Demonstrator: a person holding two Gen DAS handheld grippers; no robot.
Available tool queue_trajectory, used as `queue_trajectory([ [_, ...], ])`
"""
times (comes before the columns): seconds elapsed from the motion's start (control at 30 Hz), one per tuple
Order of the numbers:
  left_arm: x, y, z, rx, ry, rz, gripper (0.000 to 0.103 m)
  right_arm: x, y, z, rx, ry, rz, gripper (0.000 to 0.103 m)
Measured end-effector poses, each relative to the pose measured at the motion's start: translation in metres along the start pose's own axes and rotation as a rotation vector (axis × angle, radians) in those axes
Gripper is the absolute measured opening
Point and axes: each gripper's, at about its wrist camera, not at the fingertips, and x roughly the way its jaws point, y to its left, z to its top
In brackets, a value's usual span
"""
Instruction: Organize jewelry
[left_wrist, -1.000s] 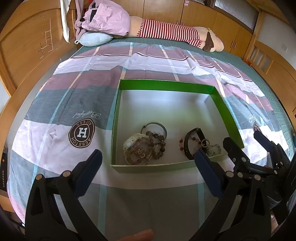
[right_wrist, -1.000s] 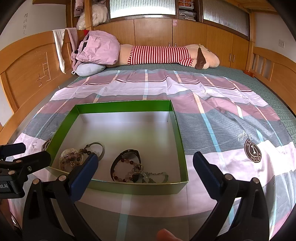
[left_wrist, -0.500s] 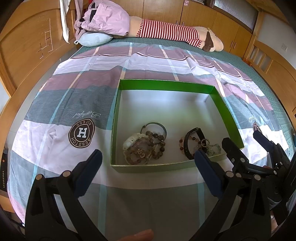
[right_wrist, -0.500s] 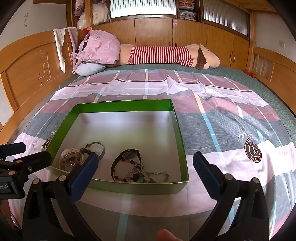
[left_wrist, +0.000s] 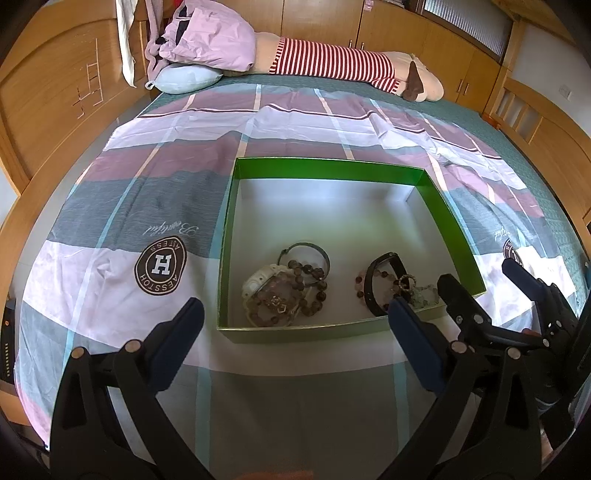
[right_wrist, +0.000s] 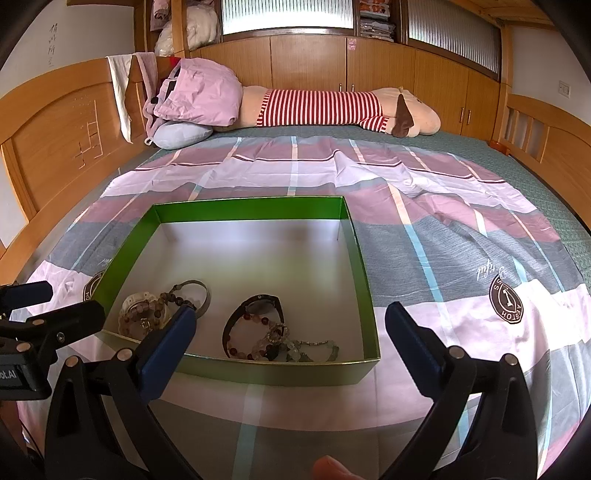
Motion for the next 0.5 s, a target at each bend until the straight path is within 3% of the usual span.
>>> queue_trajectory([
  [0.37,-0.002,0.0,-0.001,0.01,-0.011,0.006,0.101,-0.001,0.0,-0.001,-0.003,-0.004,-0.003,0.102],
  [0.5,-0.01,0.008,0.001,-0.015,-0.043,0.03,0.101,-0.013,-0.023,0.011,0.03,-0.076,-0.063,0.102],
])
